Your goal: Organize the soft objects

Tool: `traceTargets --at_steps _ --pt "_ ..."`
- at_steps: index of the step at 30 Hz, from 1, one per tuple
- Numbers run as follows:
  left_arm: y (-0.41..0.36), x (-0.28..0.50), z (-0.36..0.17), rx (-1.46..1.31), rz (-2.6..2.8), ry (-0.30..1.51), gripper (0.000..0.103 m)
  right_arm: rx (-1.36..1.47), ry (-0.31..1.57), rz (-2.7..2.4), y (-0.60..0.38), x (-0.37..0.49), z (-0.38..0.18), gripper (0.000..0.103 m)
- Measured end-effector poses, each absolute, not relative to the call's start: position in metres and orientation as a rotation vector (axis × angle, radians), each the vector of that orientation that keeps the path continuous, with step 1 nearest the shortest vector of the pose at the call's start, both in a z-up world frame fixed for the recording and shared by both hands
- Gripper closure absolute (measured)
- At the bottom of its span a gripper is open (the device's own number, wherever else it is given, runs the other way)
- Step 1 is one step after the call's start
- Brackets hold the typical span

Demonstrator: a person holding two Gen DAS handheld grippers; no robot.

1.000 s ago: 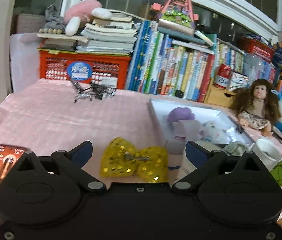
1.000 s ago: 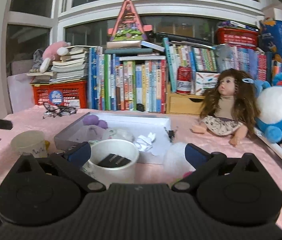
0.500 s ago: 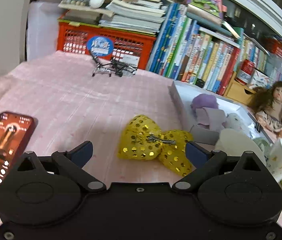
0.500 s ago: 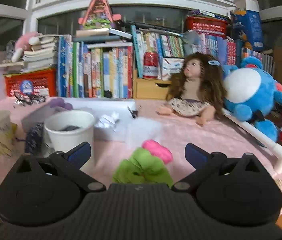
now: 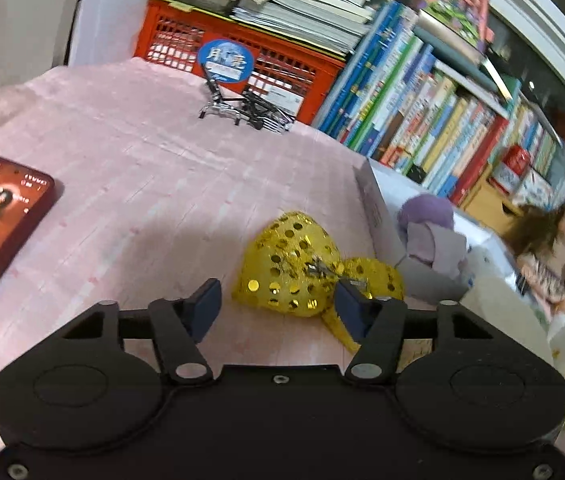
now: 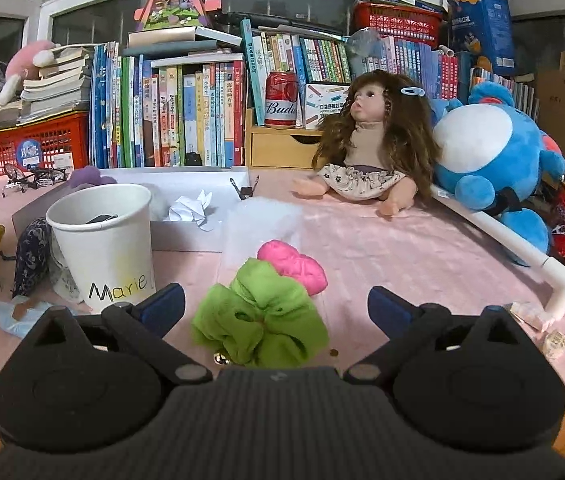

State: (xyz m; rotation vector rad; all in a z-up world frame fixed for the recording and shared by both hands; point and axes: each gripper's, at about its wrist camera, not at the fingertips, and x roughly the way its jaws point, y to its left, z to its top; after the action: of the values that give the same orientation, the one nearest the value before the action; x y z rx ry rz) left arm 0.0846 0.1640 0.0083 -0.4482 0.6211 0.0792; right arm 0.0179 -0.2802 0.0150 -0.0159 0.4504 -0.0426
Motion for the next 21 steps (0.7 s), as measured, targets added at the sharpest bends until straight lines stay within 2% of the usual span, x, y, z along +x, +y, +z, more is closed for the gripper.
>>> traceTargets --at_steps 4,8,10,12,17,21 --pt "0.165 0.090 0.005 -0.479 0.075 0.619 0.058 -0.025 0.466 -0.033 -0.277 0.022 0.012 0.005" --pt "0.161 0.090 0.006 -0.445 0.075 0.615 0.074 -0.034 0.479 -0.022 -0.274 0.026 0.010 0.009" --pt "0.159 0.089 0.008 -0.429 0.076 0.611 0.077 -0.036 0.488 -0.017 -0.273 0.028 0.009 0.011" --pt "0.158 0.087 0.009 -0.418 0.090 0.607 0.081 -0.033 0.498 -0.012 -0.272 0.029 0.008 0.017" --pt "0.156 0.070 0.017 -0.350 0.130 0.583 0.083 -0.046 0.504 -0.005 -0.268 0.028 0.007 0.035" --pt "0.157 0.050 0.024 -0.331 0.103 0.589 0.083 -0.053 0.496 -0.009 -0.267 0.027 0.009 0.043"
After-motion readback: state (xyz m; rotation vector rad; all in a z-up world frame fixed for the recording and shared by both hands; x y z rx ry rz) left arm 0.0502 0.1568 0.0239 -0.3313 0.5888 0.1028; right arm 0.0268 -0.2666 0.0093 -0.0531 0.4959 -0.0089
